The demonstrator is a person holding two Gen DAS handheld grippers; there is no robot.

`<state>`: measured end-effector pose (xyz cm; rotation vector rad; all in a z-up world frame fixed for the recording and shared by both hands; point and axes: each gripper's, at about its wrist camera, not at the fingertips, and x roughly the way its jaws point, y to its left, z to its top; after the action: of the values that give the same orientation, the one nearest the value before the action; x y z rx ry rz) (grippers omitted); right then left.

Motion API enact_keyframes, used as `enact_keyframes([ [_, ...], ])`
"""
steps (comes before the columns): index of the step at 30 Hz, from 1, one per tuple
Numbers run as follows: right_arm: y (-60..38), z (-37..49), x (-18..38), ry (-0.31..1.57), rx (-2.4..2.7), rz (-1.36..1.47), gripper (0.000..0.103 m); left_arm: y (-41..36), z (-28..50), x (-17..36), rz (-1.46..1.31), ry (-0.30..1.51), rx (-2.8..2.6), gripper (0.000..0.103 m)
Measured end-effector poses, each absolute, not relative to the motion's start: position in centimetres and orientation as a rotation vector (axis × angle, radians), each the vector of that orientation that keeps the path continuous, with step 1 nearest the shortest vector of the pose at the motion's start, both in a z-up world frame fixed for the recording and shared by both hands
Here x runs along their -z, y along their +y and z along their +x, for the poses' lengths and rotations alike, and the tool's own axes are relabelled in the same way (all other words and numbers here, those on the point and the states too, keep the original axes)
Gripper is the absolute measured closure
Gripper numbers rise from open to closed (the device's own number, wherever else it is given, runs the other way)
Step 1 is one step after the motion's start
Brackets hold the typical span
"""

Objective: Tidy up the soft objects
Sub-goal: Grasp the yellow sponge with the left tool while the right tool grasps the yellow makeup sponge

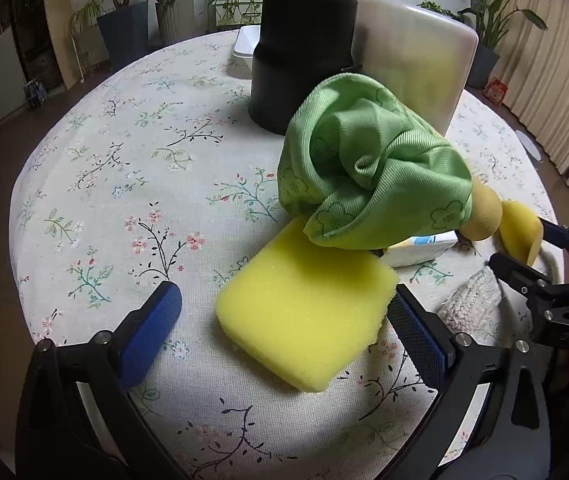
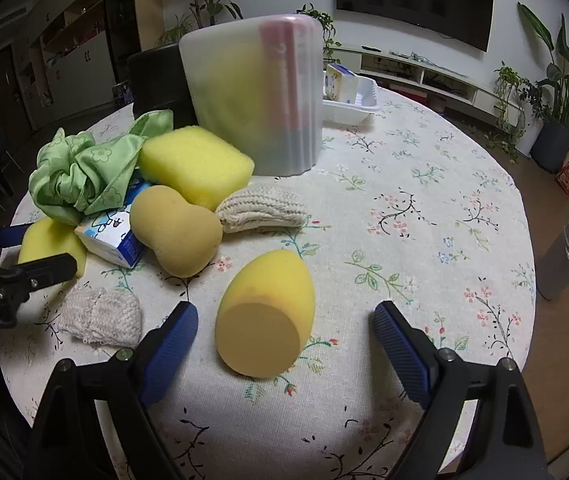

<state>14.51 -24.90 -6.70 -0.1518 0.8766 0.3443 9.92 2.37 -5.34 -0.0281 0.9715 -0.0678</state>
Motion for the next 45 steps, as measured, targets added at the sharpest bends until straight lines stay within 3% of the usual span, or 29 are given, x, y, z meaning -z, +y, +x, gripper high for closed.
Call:
enact_keyframes([
  [3,-24.9,14.6,6.9,0.886,-0.327,-0.149,0.000,1.6,9.8,5.6,0.023,0.962,0.044,0.000],
  [9,-25.0,14.8,7.0,0.885,-0.317,-0.143,0.000,1.6,8.7,5.5,-0.003,0.908,0.016,0.000],
  [18,-24.9,14.9,6.9,0.889,-0.317,-0.144,0.000,1.4,9.5,5.2,-0.001,0.983,0.000,0.000],
  [20,-24.8,14.8,7.0,0.884,-0.320,-0.145,0.003,1.2,9.4,5.1,0.006,0.978,-0.001,0.000],
  [23,-24.6,14.4,6.8,0.870,-0.335,-0.150,0.018,0.5,9.3,5.0,0.033,0.966,0.023,0.002],
  [26,-24.5,14.1,6.6,0.853,-0.346,-0.151,0.030,-0.1,9.2,4.9,0.035,0.954,0.061,0.016],
  [28,-24.5,14.0,6.4,0.844,-0.354,-0.145,0.047,0.0,9.1,4.9,0.029,0.950,0.060,0.019],
  [32,-24.5,13.8,6.3,0.835,-0.366,-0.144,0.059,0.1,9.1,4.8,0.020,0.942,0.058,0.025],
  [39,-24.6,13.8,6.2,0.833,-0.374,-0.140,0.063,0.6,9.1,4.7,0.005,0.929,0.067,0.040],
  [45,-24.6,13.3,5.8,0.817,-0.387,-0.133,0.065,1.3,8.8,4.3,-0.032,0.920,0.070,0.045],
])
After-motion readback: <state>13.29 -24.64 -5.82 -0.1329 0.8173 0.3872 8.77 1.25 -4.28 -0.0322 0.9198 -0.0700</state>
